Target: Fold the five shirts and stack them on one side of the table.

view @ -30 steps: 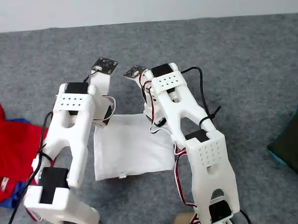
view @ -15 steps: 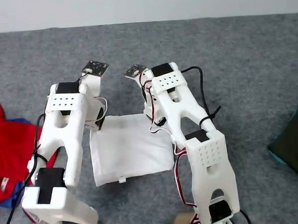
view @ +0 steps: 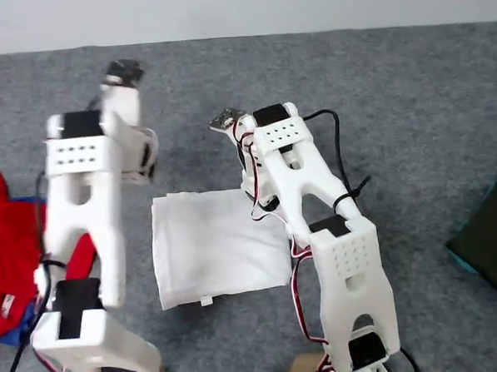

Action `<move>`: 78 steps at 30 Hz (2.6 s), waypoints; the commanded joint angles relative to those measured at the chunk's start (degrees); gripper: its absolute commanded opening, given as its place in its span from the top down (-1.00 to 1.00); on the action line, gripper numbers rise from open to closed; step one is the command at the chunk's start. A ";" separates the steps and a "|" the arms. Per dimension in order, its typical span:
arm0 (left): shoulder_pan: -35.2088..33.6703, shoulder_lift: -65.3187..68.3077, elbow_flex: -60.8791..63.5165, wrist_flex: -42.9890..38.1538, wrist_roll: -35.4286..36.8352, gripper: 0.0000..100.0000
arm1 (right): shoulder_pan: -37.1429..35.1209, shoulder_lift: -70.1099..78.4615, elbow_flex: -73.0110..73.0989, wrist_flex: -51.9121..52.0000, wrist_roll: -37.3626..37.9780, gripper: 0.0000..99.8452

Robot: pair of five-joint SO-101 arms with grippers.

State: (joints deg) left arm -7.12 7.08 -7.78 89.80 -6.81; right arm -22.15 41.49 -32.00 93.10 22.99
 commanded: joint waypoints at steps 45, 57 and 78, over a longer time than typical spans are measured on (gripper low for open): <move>-37.54 -7.91 2.42 0.62 -2.37 0.99 | -15.43 -14.37 -3.16 -7.69 3.87 0.98; -38.07 -8.00 2.51 1.05 -2.29 0.99 | -17.01 0.04 -3.16 -24.04 8.00 0.98; -37.89 -8.44 5.49 0.09 -2.29 0.99 | -22.73 -3.47 -12.48 -15.25 7.91 0.98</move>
State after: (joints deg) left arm -44.92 1.98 -2.07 90.51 -9.01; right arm -43.34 37.45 -41.67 80.26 30.81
